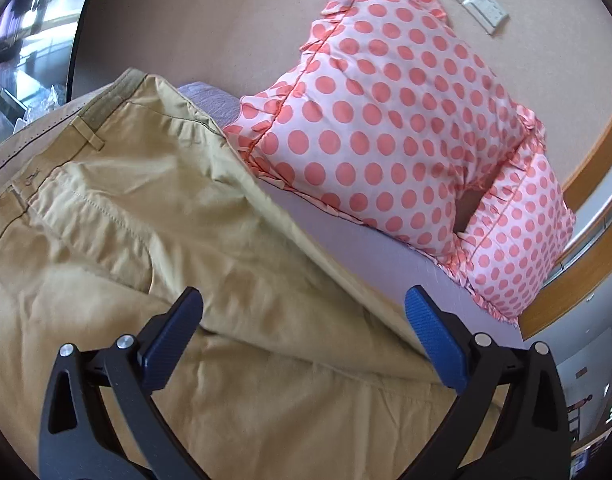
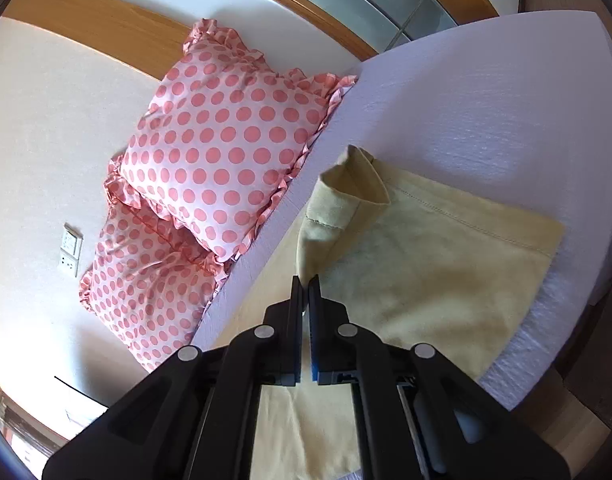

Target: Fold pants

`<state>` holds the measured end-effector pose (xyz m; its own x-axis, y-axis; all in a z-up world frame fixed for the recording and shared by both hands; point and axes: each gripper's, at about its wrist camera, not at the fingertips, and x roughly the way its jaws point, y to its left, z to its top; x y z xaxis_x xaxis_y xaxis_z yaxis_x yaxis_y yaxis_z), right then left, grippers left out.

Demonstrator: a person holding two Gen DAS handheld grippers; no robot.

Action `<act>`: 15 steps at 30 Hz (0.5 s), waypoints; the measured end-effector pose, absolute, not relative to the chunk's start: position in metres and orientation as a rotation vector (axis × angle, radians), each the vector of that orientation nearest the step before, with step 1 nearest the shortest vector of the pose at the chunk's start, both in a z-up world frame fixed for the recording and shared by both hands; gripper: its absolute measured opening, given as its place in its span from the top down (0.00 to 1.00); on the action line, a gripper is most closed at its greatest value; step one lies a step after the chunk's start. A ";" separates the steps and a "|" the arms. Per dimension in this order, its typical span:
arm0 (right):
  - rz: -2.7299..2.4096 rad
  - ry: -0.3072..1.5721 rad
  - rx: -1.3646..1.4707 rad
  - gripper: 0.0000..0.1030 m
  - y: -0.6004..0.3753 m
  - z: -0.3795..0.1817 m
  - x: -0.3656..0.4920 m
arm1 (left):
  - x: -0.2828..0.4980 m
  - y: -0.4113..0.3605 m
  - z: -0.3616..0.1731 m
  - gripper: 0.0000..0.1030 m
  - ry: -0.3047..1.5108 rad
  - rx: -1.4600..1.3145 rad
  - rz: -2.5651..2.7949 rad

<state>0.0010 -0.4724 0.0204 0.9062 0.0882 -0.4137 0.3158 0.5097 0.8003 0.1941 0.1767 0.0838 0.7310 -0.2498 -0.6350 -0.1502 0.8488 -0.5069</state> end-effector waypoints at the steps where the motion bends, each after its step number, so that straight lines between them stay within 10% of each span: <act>1: -0.140 0.428 1.034 0.97 -0.473 0.021 -0.002 | 0.208 0.182 0.082 0.05 0.776 -0.578 -0.040; 7: -0.130 0.415 1.008 0.97 -0.476 0.024 0.000 | 0.287 0.199 0.062 0.15 0.887 -0.547 0.125; 11: -0.122 0.404 1.005 0.97 -0.479 0.024 0.004 | 0.310 0.217 0.046 0.92 0.953 -0.565 0.175; 15: -0.140 0.381 0.982 0.97 -0.482 0.028 0.001 | 0.250 0.223 0.071 0.92 0.837 -0.570 0.112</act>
